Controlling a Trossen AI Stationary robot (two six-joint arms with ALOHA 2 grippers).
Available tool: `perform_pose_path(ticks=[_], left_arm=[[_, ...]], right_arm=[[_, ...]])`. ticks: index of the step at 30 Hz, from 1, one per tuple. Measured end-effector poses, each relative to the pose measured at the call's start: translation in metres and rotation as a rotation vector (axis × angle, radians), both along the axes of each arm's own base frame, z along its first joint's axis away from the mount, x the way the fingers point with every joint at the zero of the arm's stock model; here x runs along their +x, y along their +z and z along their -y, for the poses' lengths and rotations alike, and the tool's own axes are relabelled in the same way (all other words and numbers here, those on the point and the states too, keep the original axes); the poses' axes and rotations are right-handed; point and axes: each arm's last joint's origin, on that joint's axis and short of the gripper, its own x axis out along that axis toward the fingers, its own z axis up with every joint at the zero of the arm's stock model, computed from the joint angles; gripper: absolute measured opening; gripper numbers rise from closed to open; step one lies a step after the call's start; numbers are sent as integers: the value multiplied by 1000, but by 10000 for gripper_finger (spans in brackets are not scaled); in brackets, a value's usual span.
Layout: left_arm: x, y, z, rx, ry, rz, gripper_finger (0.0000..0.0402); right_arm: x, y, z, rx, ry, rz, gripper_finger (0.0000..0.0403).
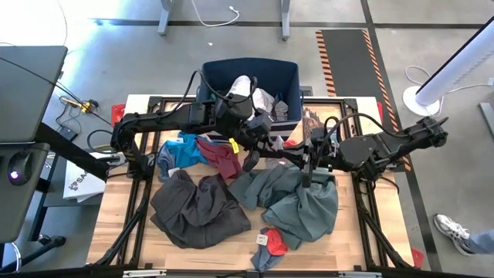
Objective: Sort clothes
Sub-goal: Put the grey sock into the blue laundry bin
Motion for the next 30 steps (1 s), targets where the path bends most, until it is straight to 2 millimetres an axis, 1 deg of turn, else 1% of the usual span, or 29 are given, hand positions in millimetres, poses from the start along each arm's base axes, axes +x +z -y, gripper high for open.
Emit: perform_pose_path(ticks=[5, 10, 13, 16, 19, 23, 30], left_arm=[[-1, -1, -1, 6, 12, -16, 17], [-2, -4, -3, 27, 19, -46, 7], [-5, -5, -10, 43, 47, -65, 7], [-10, 0, -21, 68, 89, -58, 7], [-19, 9, -37, 111, 147, -22, 7], [-32, 19, -69, 167, 264, 8, 7], [-51, 18, -130, 167, 423, -27, 6]], right_arm=[[-4, 1, 1, -12, -1, -9, 77], [-20, 10, 8, 5, -3, 9, 141], [-34, 17, 14, 14, -12, 34, 161], [-44, 23, 18, 14, -33, 53, 166], [-49, 25, 20, 0, -31, 59, 166], [-50, 26, 21, -3, -32, 59, 167], [-50, 24, 21, -1, -33, 42, 167]])
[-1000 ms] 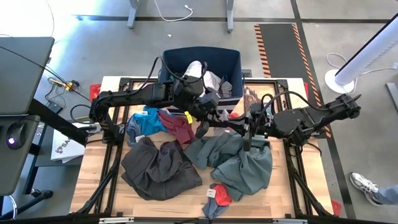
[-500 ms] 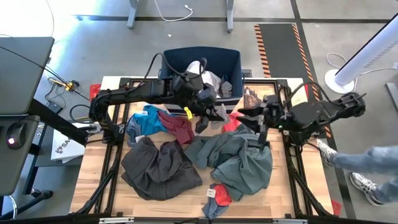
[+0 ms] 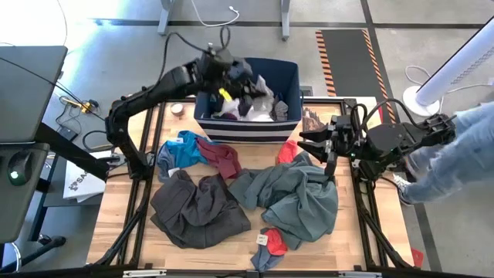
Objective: Sort clothes
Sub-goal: Put the grey sock into the blue laundry bin
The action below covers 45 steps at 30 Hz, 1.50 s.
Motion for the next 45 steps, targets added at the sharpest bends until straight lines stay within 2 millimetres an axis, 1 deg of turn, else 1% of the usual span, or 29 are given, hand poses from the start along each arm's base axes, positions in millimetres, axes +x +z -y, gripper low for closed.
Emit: perform_pose_path(ticks=[4, 8, 11, 18, 22, 26, 28, 33, 39, 42, 45], left_arm=[[-4, 1, -30, -16, 90, 65, 6], [0, -2, -56, -66, 163, 148, 6], [7, -12, -69, -114, 169, 162, 6], [24, -39, -91, -233, 207, 159, 5], [35, -55, -98, -255, 213, 139, 6], [43, -68, -101, -267, 218, 111, 24], [44, -72, -102, -268, 230, 98, 40], [44, -73, -103, -245, 245, 91, 93], [43, -74, -103, -290, 269, 82, 163], [42, -77, -102, -284, 267, 47, 188], [40, -82, -99, -239, 225, -37, 202]], right_arm=[[0, -1, 0, 9, -2, -7, 167], [0, -1, 1, 8, -4, -9, 167], [0, -1, 1, 11, -9, -9, 167], [0, -1, 1, 11, -5, -11, 167], [0, -1, 1, 11, -5, -11, 167], [0, -2, 1, 10, -5, -13, 167], [0, -2, 1, 9, -5, -16, 167], [0, -3, 1, 3, -4, -31, 167], [0, -4, 1, 1, -2, -37, 167], [0, -4, 1, 1, -1, -37, 167], [0, -4, 1, 0, -1, -37, 167]])
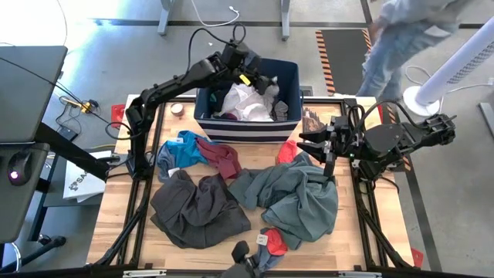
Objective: Sort clothes
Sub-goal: Put the grey sock into the blue laundry bin, then put the orange sock into the blue laundry bin
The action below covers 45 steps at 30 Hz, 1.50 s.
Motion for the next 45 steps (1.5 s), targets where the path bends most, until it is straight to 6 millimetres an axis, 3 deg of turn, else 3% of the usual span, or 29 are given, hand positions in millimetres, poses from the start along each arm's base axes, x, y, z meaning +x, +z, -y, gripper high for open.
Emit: perform_pose_path(ticks=[7, 14, 20, 30, 37, 45], left_arm=[[-2, 4, 20, 206, -74, -232, 205], [-10, 37, 26, 246, -1, -184, 205], [-39, 78, 42, 297, 29, -120, 205], [-95, 121, 73, 319, 18, -47, 204], [-120, 117, 103, 289, 31, -51, 204], [-130, 77, 139, 235, 24, -24, 204]], right_arm=[[0, -2, 0, -9, 0, -20, 167], [-1, -5, 1, -13, -3, -54, 167], [-5, -16, 4, 41, -87, -135, 167], [-13, -36, 7, 122, -162, -298, 167], [-12, -54, 6, 142, -227, -447, 167], [6, -74, -1, 132, -272, -567, 167]])
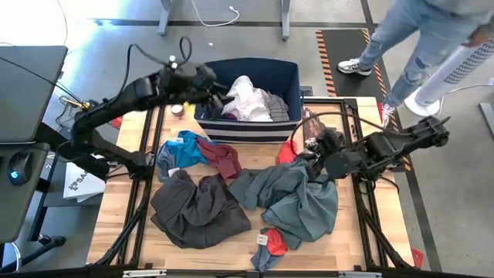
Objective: Sort clothes
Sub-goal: Put the orange sock into the blue laundry bin
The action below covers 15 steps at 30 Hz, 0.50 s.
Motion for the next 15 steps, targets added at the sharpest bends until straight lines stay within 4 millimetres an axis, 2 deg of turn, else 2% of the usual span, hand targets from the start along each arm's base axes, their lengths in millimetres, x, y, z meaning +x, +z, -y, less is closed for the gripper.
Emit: perform_pose_path(ticks=[8, 15], left_arm=[[-4, -43, 29, -77, -14, 116, 204], [4, -80, 46, -125, -40, 122, 204]], right_arm=[[22, -18, -4, 47, -12, -83, 167], [62, -38, 5, 53, 25, -128, 167]])
